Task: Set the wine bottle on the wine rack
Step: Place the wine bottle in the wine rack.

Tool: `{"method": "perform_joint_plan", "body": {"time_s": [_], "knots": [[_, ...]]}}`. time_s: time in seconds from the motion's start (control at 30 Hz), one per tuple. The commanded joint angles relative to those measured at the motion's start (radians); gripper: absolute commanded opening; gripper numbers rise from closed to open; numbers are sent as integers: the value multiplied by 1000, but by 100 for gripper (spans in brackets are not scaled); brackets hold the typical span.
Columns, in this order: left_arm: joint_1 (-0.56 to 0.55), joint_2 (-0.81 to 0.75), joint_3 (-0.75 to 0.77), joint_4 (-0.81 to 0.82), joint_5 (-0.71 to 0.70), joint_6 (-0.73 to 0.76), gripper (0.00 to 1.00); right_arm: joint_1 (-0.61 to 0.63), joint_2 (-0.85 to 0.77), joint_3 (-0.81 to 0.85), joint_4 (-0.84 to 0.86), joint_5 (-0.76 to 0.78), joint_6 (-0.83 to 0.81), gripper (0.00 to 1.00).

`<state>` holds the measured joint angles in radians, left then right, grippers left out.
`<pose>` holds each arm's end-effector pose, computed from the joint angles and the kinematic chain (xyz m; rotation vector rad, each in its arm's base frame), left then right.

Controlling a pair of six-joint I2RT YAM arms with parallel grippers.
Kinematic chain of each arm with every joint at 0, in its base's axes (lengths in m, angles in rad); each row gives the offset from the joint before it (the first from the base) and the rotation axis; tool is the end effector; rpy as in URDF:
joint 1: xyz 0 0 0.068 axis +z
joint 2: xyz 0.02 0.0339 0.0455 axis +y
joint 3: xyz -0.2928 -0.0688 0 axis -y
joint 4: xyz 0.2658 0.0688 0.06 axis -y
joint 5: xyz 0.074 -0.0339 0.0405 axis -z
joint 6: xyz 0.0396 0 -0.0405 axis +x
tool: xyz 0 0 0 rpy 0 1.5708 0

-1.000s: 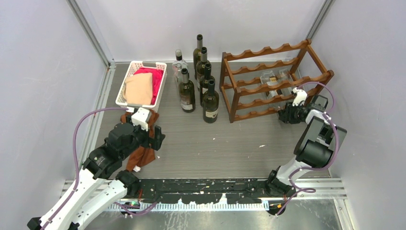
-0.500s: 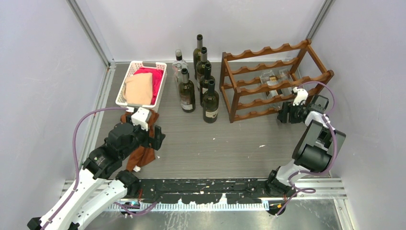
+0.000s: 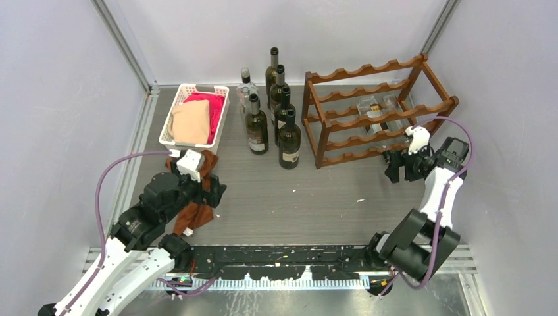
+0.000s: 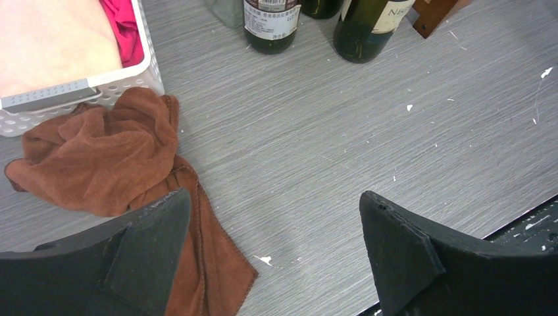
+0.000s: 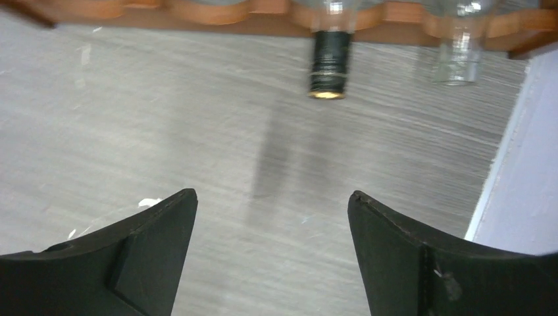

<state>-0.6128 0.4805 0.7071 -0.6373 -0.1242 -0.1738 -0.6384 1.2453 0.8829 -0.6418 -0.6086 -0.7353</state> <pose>0.0926 -0.0591 0.3218 0.3554 1.9669 -0.3868 0.2169 -0.1328 0.2629 -0.3256 2.3166 0.1357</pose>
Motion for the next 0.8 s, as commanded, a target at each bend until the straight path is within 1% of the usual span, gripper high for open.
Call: {"method": "perform_joint_plan", "body": {"time_s": [0.0,0.03,0.13,0.17,0.2,0.27,0.33,0.4,0.47,0.5,0.53,0.6,0.63,0.7,0.73,0.77], "knots": [[4,-16,-6,72,37,17,98,3,-163,36,-279,-151,-156,95],[4,-16,-6,73,40,19,98,5,-192,40,-301,-197,-167,99],[5,-19,-7,72,45,23,98,17,-250,56,-403,-374,-263,100],[5,-22,-8,75,47,25,98,39,-260,61,-442,-421,-301,100],[5,-26,-10,76,50,27,98,63,-265,67,-453,-452,-317,100],[5,-39,-18,84,53,29,98,128,-258,82,-447,-469,-297,100],[5,-56,-28,94,54,31,99,193,-250,84,-387,-465,-216,100],[6,-73,-38,104,58,33,99,265,-264,54,-233,-435,-40,100],[7,-84,-44,113,57,36,99,366,-294,12,-60,-325,112,98],[5,-84,-46,113,58,36,99,418,-299,3,-3,-266,159,97],[5,-83,-46,114,58,38,99,455,-289,9,24,-220,184,92],[6,-77,-45,112,56,40,99,495,-256,32,71,-149,250,73],[6,-73,-46,112,52,42,99,509,-245,40,94,-116,273,62],[6,-66,-46,112,42,44,99,541,-247,16,190,-48,347,34],[6,-62,-47,114,40,47,99,561,-247,-2,255,-31,381,27],[6,-55,-47,116,40,49,99,585,-242,-19,307,5,425,17]]}}
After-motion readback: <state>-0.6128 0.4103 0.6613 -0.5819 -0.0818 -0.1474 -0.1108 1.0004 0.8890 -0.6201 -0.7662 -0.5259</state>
